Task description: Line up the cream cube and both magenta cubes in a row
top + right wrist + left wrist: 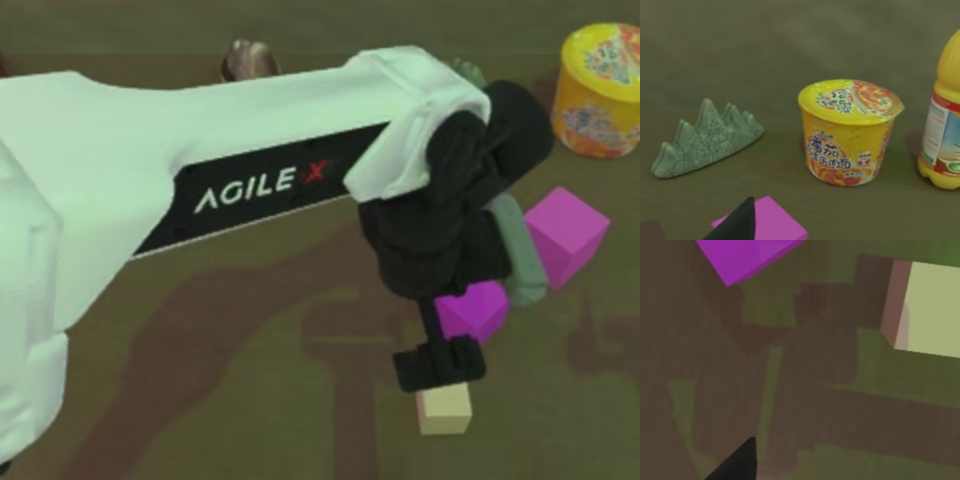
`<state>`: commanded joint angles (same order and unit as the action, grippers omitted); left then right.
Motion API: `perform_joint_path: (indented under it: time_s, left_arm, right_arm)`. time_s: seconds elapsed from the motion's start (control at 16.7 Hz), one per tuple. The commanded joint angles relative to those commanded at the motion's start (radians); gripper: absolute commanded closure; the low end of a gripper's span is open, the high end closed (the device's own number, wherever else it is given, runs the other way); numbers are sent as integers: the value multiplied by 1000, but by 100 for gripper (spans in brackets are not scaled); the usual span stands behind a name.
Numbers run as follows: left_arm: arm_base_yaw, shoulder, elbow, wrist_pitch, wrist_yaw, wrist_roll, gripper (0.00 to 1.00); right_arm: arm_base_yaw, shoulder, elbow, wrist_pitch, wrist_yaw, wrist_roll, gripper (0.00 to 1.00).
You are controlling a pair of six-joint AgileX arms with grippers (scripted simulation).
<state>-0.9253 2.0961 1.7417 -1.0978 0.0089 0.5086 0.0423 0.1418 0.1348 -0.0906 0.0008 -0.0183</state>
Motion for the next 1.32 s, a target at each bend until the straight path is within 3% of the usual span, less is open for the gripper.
perform_joint_path:
  time_s: [0.3,0.9,1.32]
  left_arm:
    - [196,-402,-337,201,-12,-105,0]
    - [686,-1493,-1278,726,-22,-360,0]
    - [902,-1990,-1671,1025,-13,-480,0]
  right_arm:
    - [96,368,290,-196,-2,-41,0]
    - [327,1384,968,-706,1,-146,0]
    - [438,1822,1324,-930,1,-193,0]
